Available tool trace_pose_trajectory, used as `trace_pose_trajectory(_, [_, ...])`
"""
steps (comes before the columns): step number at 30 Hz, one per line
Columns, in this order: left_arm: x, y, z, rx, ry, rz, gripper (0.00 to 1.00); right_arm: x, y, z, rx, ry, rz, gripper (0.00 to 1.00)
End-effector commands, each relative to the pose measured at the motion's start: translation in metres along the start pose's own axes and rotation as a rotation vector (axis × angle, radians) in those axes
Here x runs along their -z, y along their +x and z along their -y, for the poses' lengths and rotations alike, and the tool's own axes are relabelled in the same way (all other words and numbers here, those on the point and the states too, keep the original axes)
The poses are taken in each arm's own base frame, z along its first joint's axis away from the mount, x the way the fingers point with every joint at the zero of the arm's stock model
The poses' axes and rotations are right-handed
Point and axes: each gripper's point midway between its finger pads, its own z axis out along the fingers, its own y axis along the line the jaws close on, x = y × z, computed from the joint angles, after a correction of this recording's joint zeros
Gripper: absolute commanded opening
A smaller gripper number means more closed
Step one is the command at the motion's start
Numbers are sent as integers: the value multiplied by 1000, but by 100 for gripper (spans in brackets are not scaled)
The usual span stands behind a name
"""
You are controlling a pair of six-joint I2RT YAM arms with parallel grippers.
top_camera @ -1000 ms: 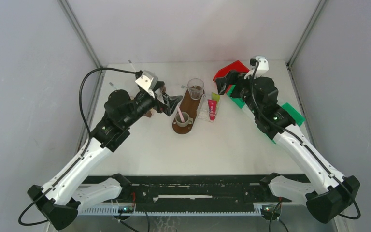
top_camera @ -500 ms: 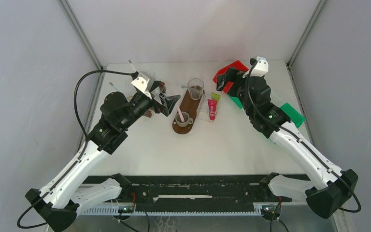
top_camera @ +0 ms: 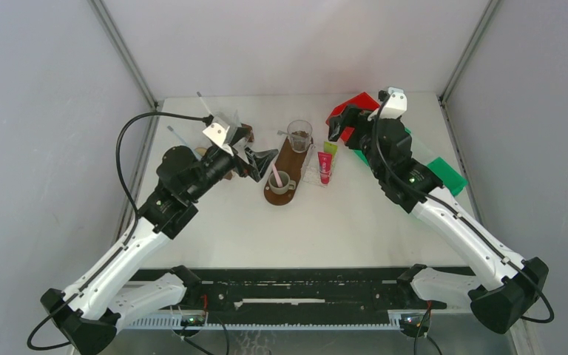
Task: Prepare toiletry sets of a toothbrush and toothpaste on the tray
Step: Reset both arms
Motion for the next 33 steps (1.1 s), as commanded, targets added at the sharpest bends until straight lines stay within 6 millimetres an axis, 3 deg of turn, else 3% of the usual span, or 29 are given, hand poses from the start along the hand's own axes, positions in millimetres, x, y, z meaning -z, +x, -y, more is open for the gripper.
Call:
trace_pose_trajectory(1, [3, -14, 5, 3, 19, 74, 100, 7, -23, -12, -12, -40, 75, 100])
trace_pose_trajectory(22, [2, -9, 0, -1, -4, 51, 100, 8, -27, -16, 10, -62, 88, 100])
trace_pose_trajectory(28, [5, 1, -24, -50, -129, -46, 100, 8, -28, -14, 5, -56, 90, 100])
trace_pose_trajectory(33, [5, 4, -27, 1, -94, -57, 100, 5, -34, -16, -12, -60, 82, 100])
